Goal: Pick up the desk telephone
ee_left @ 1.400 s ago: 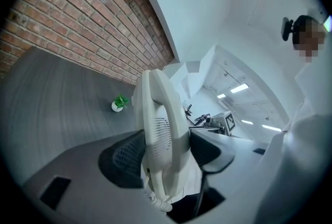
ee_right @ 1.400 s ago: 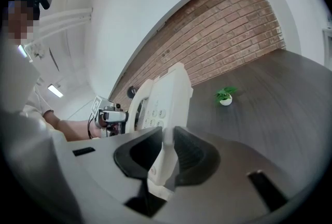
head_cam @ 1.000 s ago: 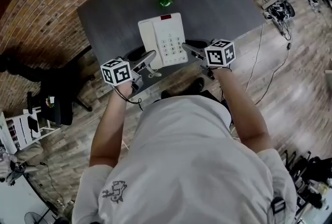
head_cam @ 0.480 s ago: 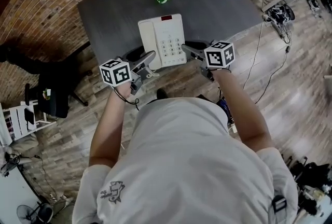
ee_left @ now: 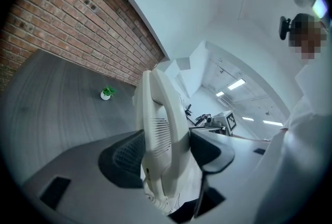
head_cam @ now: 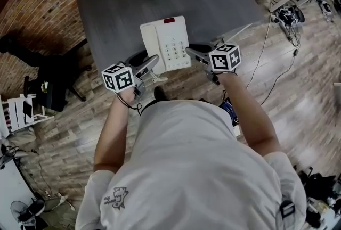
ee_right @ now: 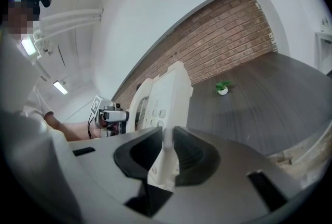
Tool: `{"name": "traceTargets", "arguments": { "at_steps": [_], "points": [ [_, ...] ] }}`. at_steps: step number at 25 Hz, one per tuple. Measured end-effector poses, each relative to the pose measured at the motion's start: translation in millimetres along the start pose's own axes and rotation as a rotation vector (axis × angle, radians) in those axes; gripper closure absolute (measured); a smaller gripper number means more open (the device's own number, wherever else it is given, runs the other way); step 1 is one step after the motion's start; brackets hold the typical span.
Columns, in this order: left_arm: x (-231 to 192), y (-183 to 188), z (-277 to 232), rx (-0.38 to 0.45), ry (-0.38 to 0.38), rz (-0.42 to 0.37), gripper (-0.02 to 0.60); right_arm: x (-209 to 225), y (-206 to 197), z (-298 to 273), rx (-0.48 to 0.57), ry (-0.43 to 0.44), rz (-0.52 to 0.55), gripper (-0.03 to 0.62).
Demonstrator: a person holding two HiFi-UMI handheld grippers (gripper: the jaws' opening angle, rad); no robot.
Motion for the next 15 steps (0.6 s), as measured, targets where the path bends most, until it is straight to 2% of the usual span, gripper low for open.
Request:
{"name": "traceTargets", "arguments": {
  "at_steps": [3, 9, 15],
  "points": [
    [32, -31, -16, 0.008, 0.011, -0.017, 0.295, 6, -34, 34, 0.008, 0.011, 0.007, 0.517],
    [66, -62, -25, 0.013, 0.022, -0.018, 0.295, 3, -61, 68, -0.001, 0.013, 0.022, 0.516],
    [112, -119, -17, 0.023, 0.034, -0.034, 0.295, -18, -115, 108, 0.012, 0.025, 0.034, 0.517]
  ]
}}
Point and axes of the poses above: the fingertips, and each gripper's own axes: z backward along the fingers, x to its right, y out of its top, the point moved 9 cm from there along z, backward along the fingers, and after that the axes turned 3 degrees about -x, right-handed, at the moved point
